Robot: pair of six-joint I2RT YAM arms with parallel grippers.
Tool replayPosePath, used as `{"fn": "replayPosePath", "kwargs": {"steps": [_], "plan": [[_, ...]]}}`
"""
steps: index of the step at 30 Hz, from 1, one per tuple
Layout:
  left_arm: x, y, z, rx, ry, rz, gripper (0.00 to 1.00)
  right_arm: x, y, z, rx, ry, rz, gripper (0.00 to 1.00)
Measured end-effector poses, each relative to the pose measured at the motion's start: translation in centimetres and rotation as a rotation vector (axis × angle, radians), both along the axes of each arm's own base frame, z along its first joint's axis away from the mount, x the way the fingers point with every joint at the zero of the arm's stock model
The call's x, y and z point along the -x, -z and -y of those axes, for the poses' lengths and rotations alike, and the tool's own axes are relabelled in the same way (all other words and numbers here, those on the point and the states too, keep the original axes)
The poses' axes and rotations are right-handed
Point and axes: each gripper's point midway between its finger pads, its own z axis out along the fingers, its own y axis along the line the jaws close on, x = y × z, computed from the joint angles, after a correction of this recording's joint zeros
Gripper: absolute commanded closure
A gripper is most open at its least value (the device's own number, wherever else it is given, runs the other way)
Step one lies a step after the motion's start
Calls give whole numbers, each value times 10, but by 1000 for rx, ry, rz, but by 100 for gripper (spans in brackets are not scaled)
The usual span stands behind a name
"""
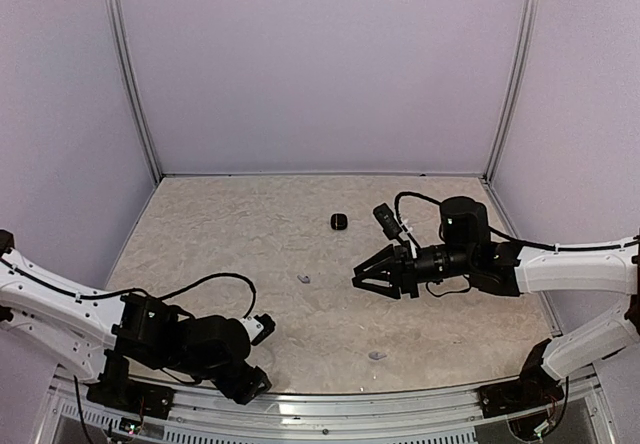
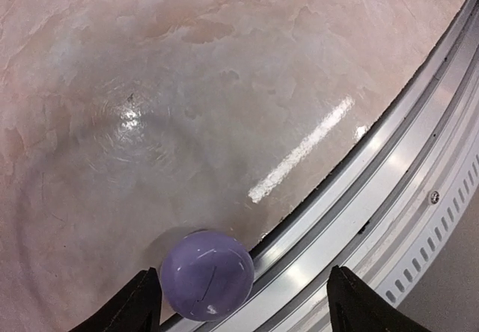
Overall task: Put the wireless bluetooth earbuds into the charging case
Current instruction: Pick up the charging case from the corner of the board.
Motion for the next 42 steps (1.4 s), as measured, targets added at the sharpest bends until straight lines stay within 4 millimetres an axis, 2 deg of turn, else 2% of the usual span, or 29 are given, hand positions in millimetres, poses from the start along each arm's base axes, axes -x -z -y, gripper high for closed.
{"fn": "replayPosePath", "kwargs": {"steps": [8, 11, 23, 28, 32, 36, 38, 42], "plan": [[-2, 11, -7, -22, -46, -34, 38, 1, 0, 0, -2, -9, -1, 58], [-1, 23, -14, -60, -55, -56, 39, 1, 0, 1, -3, -10, 1, 58], [-5, 22, -14, -40, -115, -72, 33, 2, 2, 1, 0, -17, -5, 58], [-7, 10, -15, -1, -128, -69, 31, 2, 4, 0, 2, -21, -10, 58], [-23, -10, -17, 81, -189, -68, 32, 4, 8, 0, 6, -27, -18, 58], [-31, -18, -22, 112, -233, -80, 33, 4, 9, 0, 9, -31, -22, 58], [-28, -13, -24, 92, -236, -100, 34, 4, 11, 0, 11, -32, -25, 58], [-20, 9, -31, -4, -239, -141, 34, 4, 15, -1, 17, -35, -33, 58]]}}
